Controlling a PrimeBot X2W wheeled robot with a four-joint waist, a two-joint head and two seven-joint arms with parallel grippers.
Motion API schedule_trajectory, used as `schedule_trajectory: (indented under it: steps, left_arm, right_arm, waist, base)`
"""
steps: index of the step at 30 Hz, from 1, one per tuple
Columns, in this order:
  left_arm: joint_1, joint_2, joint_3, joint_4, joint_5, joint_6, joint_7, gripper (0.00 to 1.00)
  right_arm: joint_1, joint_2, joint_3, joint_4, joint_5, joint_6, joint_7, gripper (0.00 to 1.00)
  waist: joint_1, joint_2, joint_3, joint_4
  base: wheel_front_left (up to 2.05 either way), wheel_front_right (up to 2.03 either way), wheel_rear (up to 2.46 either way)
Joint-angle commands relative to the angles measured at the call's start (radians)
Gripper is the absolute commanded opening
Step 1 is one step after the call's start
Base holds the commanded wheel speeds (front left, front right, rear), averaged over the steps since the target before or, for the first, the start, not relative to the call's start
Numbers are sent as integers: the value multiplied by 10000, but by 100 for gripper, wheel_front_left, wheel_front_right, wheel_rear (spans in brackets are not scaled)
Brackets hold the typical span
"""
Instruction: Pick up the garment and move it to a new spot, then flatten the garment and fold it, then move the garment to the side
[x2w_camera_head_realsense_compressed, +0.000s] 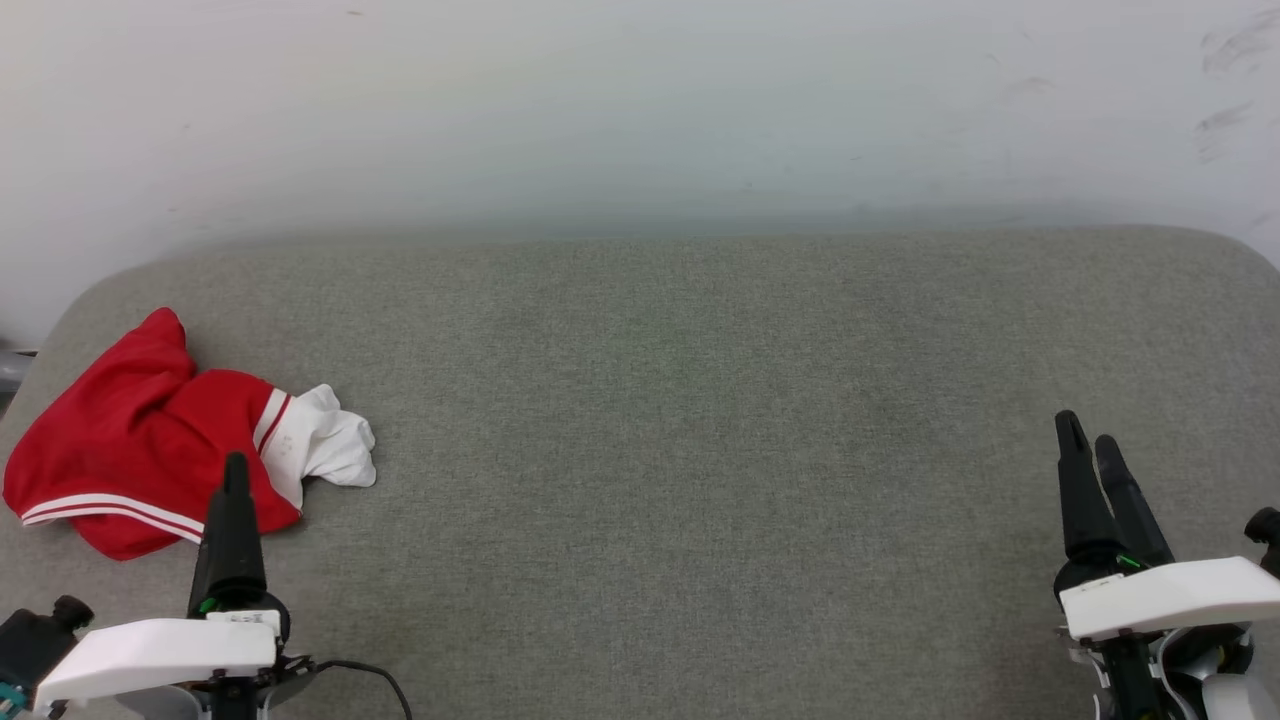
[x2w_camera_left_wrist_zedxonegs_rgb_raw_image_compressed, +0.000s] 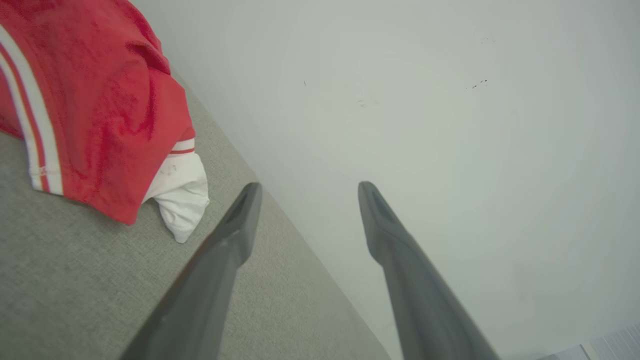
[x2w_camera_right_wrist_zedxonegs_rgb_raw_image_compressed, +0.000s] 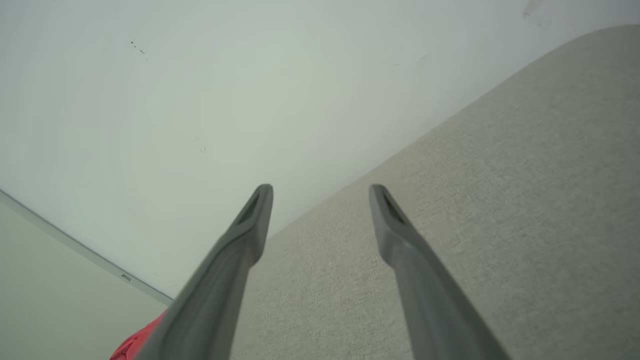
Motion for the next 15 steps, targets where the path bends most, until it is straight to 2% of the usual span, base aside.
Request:
schedule_trajectory:
  steps: [1, 10, 15]
  left_arm:
    - [-6, 26, -87, -288, 307, -21, -85, 100]
    - [184, 28, -551, -1128, 2264, -22, -380, 100]
    - [221, 29, -1025, -1598, 3664, 151, -522, 100]
  right_arm:
    - [-244, -14, 51, -273, -492, 0, -96, 100]
    - [-215, -14, 332, -722, -2548, 0, -392, 100]
    - [-213, -13, 540, -797, -3689, 0, -543, 100]
  waist:
    - [0, 0, 1, -5]
    - [0, 0, 52, -58]
    - [0, 0, 102, -69]
  base:
    - [0, 0, 0]
    - [0, 0, 0]
    - [0, 0, 0]
